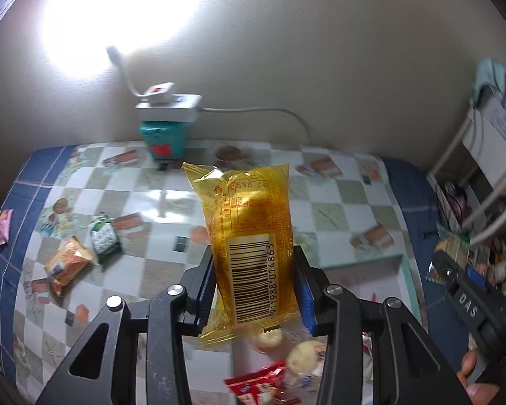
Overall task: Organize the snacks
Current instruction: 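Carry the cracker with the right gripper while the left carries the yellow bag over the tray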
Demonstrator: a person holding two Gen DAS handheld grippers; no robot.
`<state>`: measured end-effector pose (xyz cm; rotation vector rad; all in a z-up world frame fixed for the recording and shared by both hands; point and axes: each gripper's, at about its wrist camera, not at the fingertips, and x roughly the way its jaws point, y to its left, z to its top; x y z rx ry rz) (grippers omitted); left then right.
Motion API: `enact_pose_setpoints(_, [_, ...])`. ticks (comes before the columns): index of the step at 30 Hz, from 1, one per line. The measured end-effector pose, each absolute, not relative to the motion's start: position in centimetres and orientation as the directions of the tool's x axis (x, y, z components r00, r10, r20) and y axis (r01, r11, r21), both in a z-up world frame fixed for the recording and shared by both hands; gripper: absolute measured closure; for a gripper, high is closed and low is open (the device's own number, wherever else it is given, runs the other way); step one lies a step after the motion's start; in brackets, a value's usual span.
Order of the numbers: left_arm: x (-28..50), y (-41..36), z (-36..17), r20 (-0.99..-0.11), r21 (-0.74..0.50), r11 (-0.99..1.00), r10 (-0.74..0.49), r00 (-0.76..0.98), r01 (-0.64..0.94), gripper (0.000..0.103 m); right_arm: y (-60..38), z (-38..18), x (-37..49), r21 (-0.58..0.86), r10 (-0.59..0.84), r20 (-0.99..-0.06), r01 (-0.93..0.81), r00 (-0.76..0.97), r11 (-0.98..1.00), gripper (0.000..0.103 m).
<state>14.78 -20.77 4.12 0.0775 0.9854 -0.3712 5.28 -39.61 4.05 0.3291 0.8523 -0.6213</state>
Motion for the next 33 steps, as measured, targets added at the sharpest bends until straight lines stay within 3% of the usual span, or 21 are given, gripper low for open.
enact_pose_setpoints(13, [12.4, -26.1, 1.9, -0.858, -0.073, 0.885, -0.291, 0.422, 0.46, 0.059, -43.5, 2.4, 3.6, 0.055, -0.36, -0.818, 0.682, 0.45, 0.729, 0.049])
enact_pose_setpoints(33, [12.0, -29.0, -2.3, -0.912, -0.048, 0.862, -0.244, 0.33, 0.505, 0.059, -43.2, -3.2, 5.7, 0.052, -0.255, -0.893, 0.647, 0.37, 0.76, 0.049])
